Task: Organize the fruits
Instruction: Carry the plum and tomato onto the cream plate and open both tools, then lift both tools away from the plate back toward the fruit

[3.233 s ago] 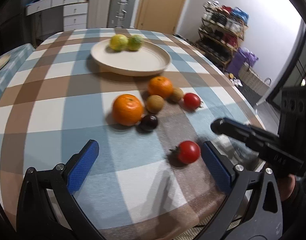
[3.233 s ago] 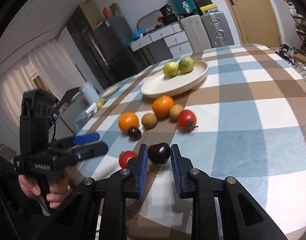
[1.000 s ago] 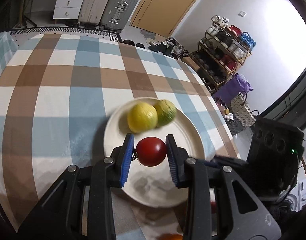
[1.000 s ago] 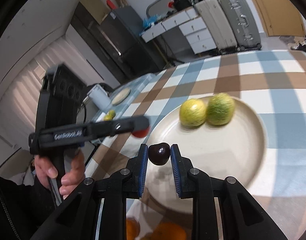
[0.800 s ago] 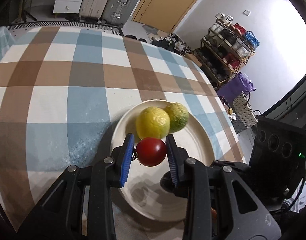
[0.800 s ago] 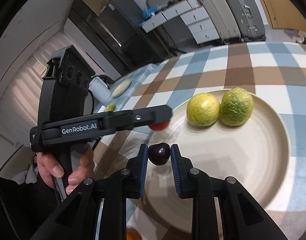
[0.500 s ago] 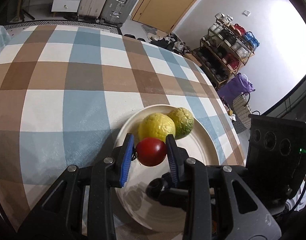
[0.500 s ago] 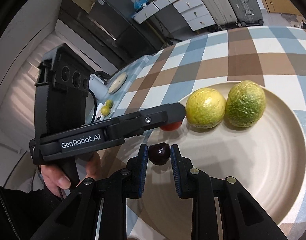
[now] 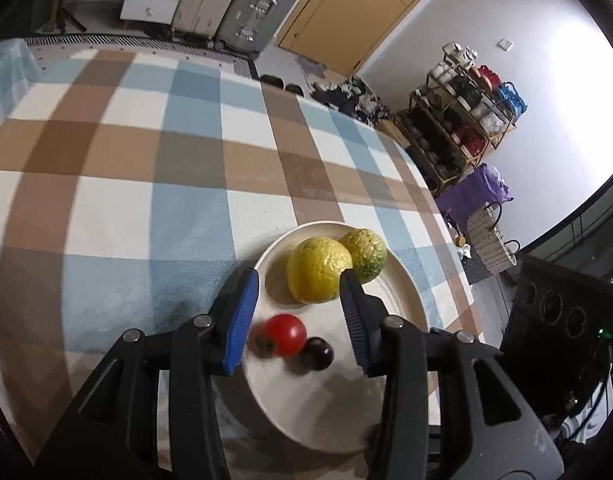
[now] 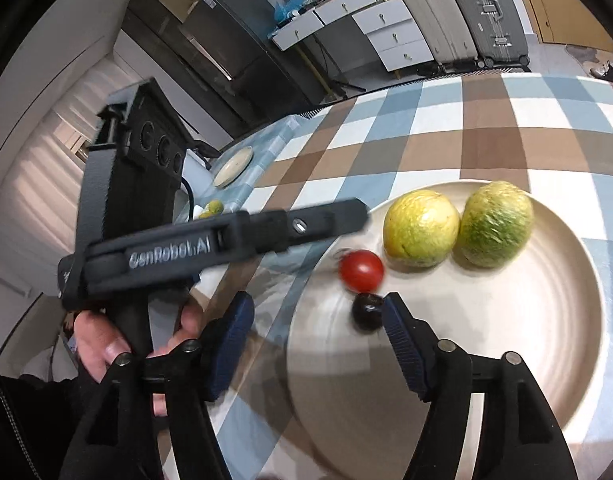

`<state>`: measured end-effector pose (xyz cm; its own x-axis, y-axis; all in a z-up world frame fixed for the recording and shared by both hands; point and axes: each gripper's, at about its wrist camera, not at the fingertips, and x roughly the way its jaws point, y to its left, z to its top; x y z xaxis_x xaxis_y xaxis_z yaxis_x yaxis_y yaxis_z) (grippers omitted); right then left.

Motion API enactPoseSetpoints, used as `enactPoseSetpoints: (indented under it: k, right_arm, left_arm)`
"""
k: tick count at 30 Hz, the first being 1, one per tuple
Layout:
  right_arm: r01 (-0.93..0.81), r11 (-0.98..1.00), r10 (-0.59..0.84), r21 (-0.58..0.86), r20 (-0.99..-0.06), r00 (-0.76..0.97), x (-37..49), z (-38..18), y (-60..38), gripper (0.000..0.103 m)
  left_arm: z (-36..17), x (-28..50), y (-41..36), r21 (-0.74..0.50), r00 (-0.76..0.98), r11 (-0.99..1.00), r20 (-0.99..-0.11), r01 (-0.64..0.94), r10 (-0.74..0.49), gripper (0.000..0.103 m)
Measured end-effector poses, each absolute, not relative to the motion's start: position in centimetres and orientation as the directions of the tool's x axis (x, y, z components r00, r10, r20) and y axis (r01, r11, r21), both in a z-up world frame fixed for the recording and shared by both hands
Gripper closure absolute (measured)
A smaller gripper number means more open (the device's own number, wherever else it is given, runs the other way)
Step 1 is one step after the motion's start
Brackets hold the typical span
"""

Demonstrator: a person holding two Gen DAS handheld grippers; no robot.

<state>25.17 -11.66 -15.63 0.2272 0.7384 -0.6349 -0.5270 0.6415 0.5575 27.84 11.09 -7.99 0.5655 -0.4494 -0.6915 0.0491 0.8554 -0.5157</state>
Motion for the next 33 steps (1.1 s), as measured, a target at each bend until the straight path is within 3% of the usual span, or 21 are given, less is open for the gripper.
enactPoseSetpoints:
  k: [1,3,11,17,22,33]
  right_arm:
    - [-0.524,0.645,0.738,0.556,-0.632,0.237,24.8,-15.3,-12.1,0.02]
    - [-0.517,0.65,0.74,0.557,-0.619,0.264,24.0,-14.6,-13.5,0.015]
    - [-0.502,0.686,0.723,0.527,-0.574,0.385,20.0,-12.1,-18.5,0.01]
    - [-0.507,0.709,0.705,0.49,-0.528,0.474,16.5,-10.4,-21.5,0.002]
    - [-0.508,0.72,0.694,0.473,-0.494,0.524,13.9,-9.5,-22.9,0.0]
    - [-0.518,0.75,0.661,0.411,-0.458,0.594,9.4,-8.9,-24.4,0.0]
  left_arm:
    - [-7.6,27.4,11.2,-0.514,0.571,0.856,-0.689,0.05,-0.446,0.064]
    - [-6.7,26.1,11.2,-0.493,0.592,0.869,-0.687,0.047,-0.422,0.055]
    - [-3.3,19.5,9.2,-0.387,0.662,0.921,-0.68,0.04,-0.315,0.023]
    - [-1.5,14.8,6.4,-0.284,0.703,0.958,-0.671,0.048,-0.234,0.018]
    - [-0.8,11.4,4.5,-0.247,0.729,0.968,-0.654,0.047,-0.203,0.003]
    - [-0.5,6.1,2.5,-0.175,0.751,0.984,-0.648,0.016,-0.127,0.001]
